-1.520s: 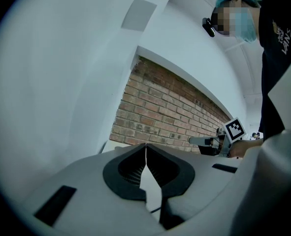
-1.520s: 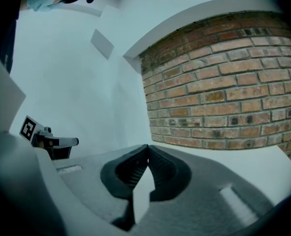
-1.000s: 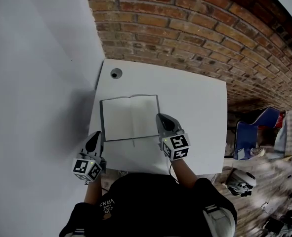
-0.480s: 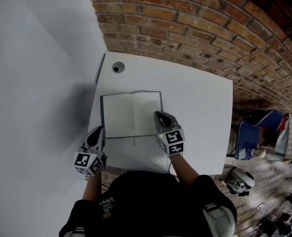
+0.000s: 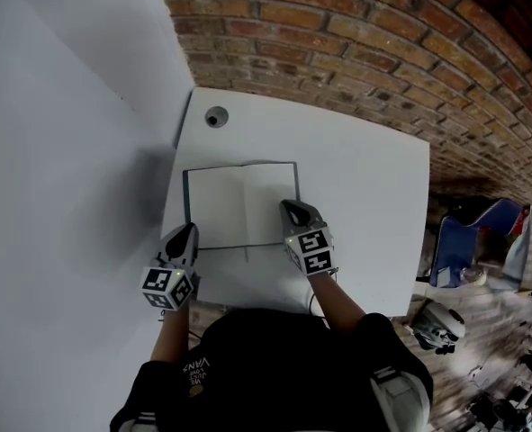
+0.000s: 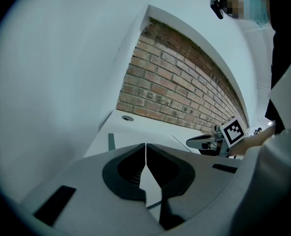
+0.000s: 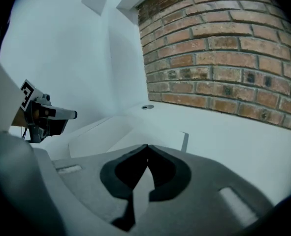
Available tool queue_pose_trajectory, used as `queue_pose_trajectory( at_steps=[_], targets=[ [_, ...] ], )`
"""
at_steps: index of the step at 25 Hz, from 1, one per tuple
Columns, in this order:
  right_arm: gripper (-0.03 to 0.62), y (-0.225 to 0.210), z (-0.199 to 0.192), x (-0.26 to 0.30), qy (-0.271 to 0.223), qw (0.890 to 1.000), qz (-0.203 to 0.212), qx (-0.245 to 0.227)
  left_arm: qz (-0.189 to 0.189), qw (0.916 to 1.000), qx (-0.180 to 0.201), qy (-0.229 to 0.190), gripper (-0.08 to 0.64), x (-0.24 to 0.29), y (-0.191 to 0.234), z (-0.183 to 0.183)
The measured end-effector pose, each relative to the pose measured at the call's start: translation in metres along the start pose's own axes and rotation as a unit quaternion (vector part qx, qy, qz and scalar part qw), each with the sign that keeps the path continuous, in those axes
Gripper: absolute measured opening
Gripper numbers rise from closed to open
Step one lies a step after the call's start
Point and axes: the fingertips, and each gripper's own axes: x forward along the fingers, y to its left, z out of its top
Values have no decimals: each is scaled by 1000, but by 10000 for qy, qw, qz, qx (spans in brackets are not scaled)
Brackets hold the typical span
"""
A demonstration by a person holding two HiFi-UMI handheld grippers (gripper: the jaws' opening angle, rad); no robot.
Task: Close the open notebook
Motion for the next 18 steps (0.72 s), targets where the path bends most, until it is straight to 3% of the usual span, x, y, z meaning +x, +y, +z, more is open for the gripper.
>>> queue_pose_trajectory(
  at_steps=[13,16,18],
  targets=[
    [-2,-6,-28,9,615,9981,-62,-41,462,9934,-314,999,12,4,25,-37],
    [-2,-6,-30,9,717,9974,-77,-19,583,9910,-449,1114,115,4,31,-42],
    [-3,-8,-35,10,767,9970,-92,-37,593,9899,-498,1190,139,5,33,-45]
  ],
)
